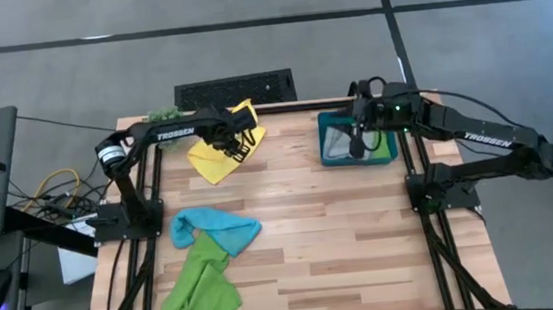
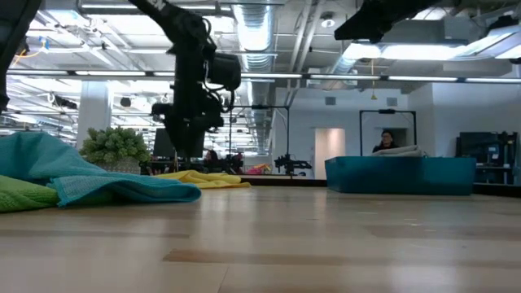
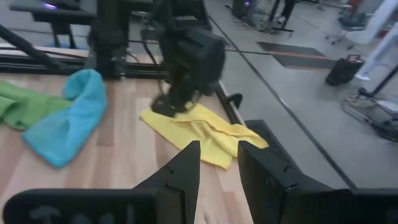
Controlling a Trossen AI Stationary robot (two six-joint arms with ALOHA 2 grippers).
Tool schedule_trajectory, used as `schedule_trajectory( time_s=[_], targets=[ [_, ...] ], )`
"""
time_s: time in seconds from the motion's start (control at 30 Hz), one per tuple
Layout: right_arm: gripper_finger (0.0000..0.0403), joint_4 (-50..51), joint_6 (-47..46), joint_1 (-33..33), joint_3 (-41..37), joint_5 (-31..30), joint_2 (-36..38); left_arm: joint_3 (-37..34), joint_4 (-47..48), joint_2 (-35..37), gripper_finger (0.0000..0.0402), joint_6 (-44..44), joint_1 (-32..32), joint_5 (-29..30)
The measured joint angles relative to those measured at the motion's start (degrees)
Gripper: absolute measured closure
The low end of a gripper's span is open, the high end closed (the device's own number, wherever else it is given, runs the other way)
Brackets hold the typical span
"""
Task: Fold microfiber towels
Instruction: Fold the yellow microfiber cloth
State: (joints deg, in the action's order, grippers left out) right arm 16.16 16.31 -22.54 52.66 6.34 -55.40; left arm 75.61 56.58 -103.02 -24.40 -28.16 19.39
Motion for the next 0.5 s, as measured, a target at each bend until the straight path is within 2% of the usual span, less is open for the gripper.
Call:
schedule_trajectory(
  time_s=[0.23,0.5],
  targets=[
    [0.0272,0.02,-4.71,-0.09,0.00,1.28,-0.02,-5.14,-7.59,-0.11,0.0228,-1.53,-0.44,0.15],
    [0.0272,0.02,-4.78,-0.12,0.00,1.22,-0.02,-11.38,-13.94,-0.15,0.0228,-2.25,-0.44,0.86]
  ],
)
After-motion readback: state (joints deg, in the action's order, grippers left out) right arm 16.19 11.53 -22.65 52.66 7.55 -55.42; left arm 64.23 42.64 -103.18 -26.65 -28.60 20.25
